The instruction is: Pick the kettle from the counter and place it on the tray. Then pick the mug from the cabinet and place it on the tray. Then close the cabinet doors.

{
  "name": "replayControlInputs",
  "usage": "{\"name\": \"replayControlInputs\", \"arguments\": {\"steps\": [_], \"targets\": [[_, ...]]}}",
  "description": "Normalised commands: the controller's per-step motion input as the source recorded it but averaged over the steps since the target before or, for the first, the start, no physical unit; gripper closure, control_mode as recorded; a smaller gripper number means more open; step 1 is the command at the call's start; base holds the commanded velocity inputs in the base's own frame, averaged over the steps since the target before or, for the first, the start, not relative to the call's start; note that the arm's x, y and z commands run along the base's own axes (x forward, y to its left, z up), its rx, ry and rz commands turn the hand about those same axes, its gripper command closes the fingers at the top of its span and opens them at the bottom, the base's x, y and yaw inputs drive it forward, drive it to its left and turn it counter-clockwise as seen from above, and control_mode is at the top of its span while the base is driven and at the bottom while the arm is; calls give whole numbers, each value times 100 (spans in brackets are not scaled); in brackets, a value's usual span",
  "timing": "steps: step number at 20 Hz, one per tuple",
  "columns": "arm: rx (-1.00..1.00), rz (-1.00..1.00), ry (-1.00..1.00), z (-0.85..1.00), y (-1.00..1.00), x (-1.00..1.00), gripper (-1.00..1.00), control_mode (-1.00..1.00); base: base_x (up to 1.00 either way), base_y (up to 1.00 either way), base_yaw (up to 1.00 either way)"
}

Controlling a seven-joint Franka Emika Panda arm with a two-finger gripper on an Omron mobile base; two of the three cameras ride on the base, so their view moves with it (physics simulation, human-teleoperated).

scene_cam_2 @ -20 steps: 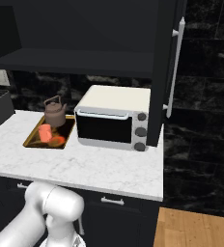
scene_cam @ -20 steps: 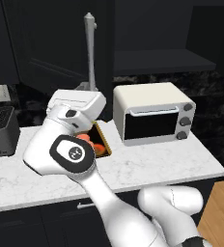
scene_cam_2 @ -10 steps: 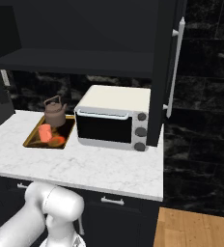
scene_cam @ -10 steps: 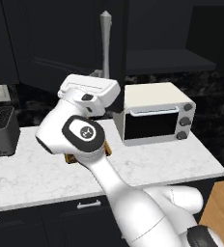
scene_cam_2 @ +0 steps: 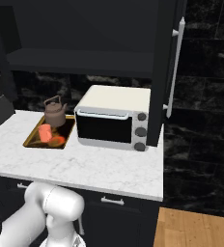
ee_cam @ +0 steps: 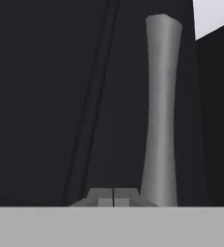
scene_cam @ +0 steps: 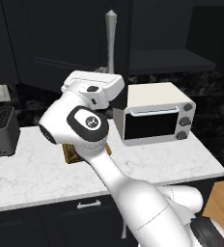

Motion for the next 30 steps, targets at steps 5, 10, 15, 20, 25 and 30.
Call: {"name": "replayControlInputs", "arguments": {"steps": [5, 10, 15, 20, 25, 30], "targets": [[3, 8, 16, 0, -22, 66, 100, -100, 0, 0, 0], [7, 14, 4, 0, -19, 61, 100, -100, 0, 0, 0], [6, 20, 0, 0, -14, 42, 100, -100, 0, 0, 0], [8, 23, 0, 0, -19, 27, 100, -100, 0, 0, 0], [11, 24, 7, 0, -16, 37, 100, -100, 0, 0, 0], [12, 22, 11, 2, -14, 41, 100, -100, 0, 0, 0]]}}
